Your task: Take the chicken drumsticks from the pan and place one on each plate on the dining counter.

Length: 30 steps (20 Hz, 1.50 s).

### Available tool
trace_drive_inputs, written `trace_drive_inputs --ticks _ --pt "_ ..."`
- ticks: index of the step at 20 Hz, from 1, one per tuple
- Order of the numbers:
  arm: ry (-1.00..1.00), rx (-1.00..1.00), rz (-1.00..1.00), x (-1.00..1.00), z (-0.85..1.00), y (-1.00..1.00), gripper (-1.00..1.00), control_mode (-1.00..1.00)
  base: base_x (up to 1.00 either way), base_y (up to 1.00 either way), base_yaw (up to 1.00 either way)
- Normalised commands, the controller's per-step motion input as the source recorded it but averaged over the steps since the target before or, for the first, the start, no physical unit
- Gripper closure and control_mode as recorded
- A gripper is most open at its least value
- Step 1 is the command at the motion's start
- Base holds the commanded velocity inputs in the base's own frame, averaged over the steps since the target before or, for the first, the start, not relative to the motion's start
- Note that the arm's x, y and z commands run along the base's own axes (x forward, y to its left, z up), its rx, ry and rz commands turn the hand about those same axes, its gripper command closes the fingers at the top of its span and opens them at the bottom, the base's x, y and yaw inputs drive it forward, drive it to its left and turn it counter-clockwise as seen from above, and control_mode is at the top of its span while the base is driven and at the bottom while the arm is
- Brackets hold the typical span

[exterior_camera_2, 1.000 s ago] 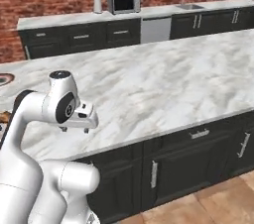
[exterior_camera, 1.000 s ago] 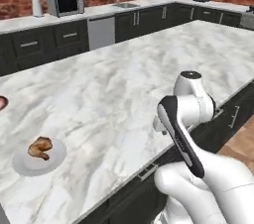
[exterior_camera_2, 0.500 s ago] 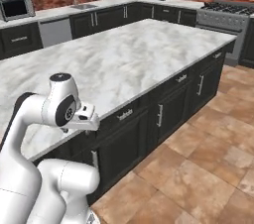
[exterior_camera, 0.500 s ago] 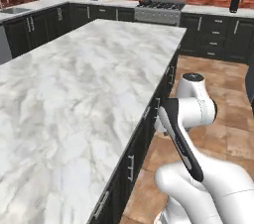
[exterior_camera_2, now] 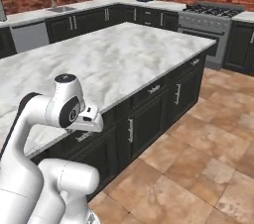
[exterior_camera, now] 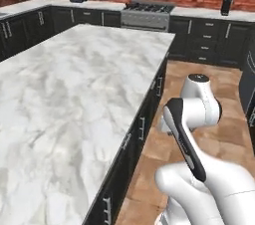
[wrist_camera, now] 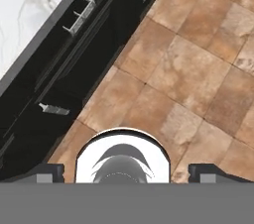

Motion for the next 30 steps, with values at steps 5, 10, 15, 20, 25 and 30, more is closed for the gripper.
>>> trace_drive_inputs --ticks 5,10,15,20,25,30 --pt "0.0 0.0 0.0 0.0 0.0 0.0 -1.0 1.0 0.56 -0.51 -0.23" --pt "0.0 0.0 0.0 0.0 0.0 0.0 -1.0 1.0 0.56 -0.24 -0.45" --pt "0.0 0.0 0.0 0.0 0.0 0.0 -1.0 1.0 0.88 -0.26 -0.17" --pt "0.0 0.0 0.0 0.0 0.0 0.0 -1.0 1.0 1.0 -0.31 0.0" --pt "0.0 0.0 0.0 0.0 0.0 0.0 -1.0 1.0 1.0 -0.31 0.0" --pt "0.0 0.0 0.0 0.0 0.0 0.0 -1.0 1.0 1.0 -0.3 0.0"
